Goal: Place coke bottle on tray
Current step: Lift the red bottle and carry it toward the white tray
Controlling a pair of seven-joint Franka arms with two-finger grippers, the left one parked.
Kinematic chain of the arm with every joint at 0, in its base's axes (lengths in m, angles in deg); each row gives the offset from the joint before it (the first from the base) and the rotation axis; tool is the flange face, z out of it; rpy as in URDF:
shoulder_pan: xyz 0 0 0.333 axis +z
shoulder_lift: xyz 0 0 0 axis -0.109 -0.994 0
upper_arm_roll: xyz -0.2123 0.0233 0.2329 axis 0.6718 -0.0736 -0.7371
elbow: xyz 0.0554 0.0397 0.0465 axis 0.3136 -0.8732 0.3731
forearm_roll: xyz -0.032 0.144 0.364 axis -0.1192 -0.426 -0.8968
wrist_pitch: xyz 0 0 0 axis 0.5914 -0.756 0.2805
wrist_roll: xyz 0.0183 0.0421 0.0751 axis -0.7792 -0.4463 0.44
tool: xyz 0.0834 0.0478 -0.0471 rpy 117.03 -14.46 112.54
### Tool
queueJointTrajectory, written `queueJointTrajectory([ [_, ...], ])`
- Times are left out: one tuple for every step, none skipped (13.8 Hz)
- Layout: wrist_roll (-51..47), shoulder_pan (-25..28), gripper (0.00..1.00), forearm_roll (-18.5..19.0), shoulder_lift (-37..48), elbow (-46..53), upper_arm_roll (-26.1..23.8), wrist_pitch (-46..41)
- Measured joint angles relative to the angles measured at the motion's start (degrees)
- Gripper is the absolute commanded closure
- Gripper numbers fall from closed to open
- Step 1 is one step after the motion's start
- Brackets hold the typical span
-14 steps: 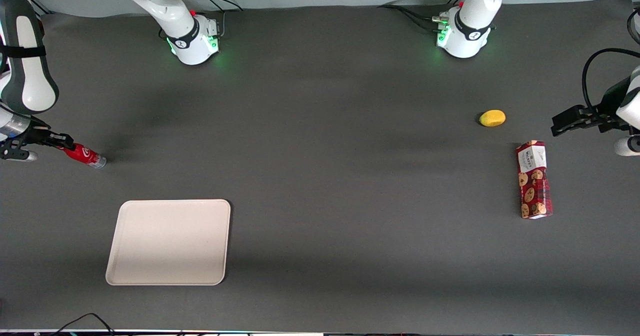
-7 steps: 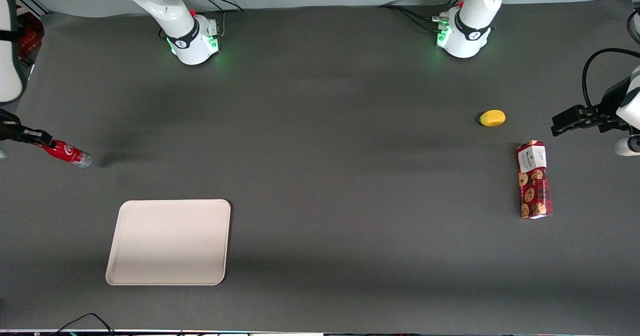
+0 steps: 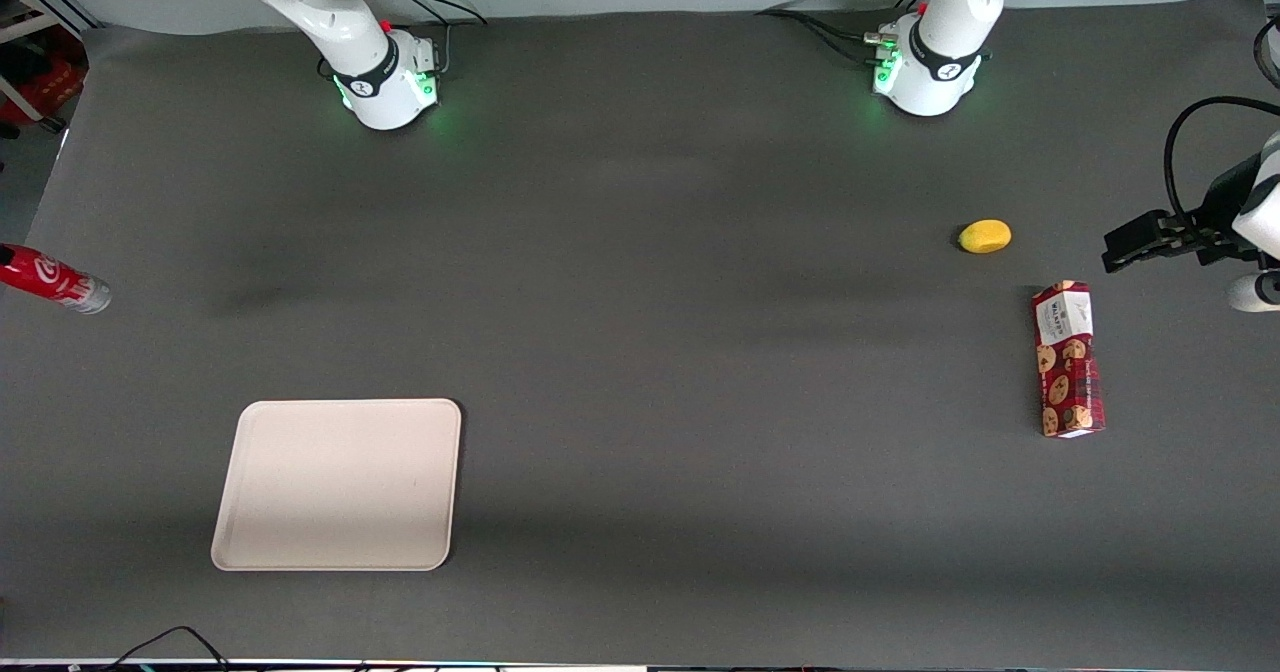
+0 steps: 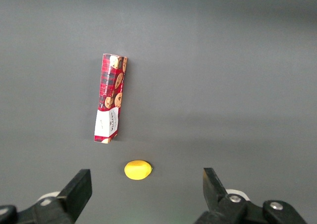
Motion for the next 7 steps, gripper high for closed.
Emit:
queueJointTrajectory([
  [-0.89,0.09,1.00,0.07,-0.08,2.13,-1.07,-0.71],
  [-1.70,0.16,1.00,0.09,-0.37,3.87,-2.13,-0.86],
  [-2.89,0.21,1.00,0.09,-1.05,5.41,-3.19,-0.89],
  [-4.56,0.23,1.00,0.09,-2.26,6.89,-4.40,-0.90],
  [-6.19,0.30,1.00,0.08,-3.97,8.31,-5.85,-0.85],
  [-7.44,0.39,1.00,0.08,-6.06,9.84,-7.42,-0.74],
  [-8.45,0.52,1.00,0.08,-8.47,11.68,-8.83,-0.64],
])
